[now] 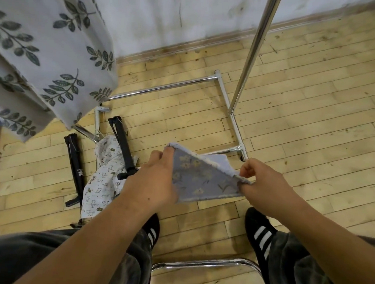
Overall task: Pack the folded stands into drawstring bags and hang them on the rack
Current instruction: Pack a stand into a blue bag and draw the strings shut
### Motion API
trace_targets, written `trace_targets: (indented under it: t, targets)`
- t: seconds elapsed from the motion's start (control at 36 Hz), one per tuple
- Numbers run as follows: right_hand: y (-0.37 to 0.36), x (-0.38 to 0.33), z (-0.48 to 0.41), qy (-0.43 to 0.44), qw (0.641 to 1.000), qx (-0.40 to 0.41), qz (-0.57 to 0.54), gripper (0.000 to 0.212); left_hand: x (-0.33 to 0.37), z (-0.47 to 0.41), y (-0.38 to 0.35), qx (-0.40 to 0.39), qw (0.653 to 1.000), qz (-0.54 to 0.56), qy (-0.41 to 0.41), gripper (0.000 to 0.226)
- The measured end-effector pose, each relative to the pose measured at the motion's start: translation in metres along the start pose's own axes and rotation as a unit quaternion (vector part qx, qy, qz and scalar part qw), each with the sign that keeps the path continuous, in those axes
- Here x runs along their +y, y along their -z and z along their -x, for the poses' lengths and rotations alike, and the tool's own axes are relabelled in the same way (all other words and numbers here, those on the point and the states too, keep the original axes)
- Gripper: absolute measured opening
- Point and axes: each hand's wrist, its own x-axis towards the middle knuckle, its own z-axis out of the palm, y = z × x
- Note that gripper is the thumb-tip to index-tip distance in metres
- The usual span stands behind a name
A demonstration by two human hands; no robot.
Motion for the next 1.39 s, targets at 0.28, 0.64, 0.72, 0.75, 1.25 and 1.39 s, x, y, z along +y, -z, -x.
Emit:
trace_targets:
  t: [0.28, 0.64, 0.72, 0.75, 1.25, 1.39]
  targets:
    - [-0.058, -0.025, -0.012, -0.053, 0.978, -0.051, -0.197, 0.015, -0.037, -0.042, 0.045, -0.007, 0.998, 0.024, -0.065, 0.093]
    - [-0.142, -0.004, -0.062, -0.098, 0.954, -0.124, -0.256, 0.032, -0.098, -0.124, 0.006, -0.075, 0.996, -0.032, -0.024, 0.100]
    - [-0.158, 0.019, -0.078, -0.126, 0.954, -0.131, -0.239, 0.028, -0.107, -0.144, -0.002, -0.093, 0.995, -0.023, -0.010, 0.102]
    - [-0.164, 0.028, -0.086, -0.143, 0.955, -0.124, -0.228, 0.025, -0.111, -0.152, -0.005, -0.098, 0.995, -0.017, -0.011, 0.104]
    - [-0.213, 0.125, -0.201, -0.200, 0.979, -0.027, 0.011, 0.027, -0.141, -0.211, -0.042, -0.196, 0.976, 0.089, -0.031, 0.101]
    - [-0.227, 0.130, -0.216, -0.192, 0.981, -0.029, 0.017, 0.021, -0.144, -0.221, -0.056, -0.175, 0.981, 0.084, -0.020, 0.098]
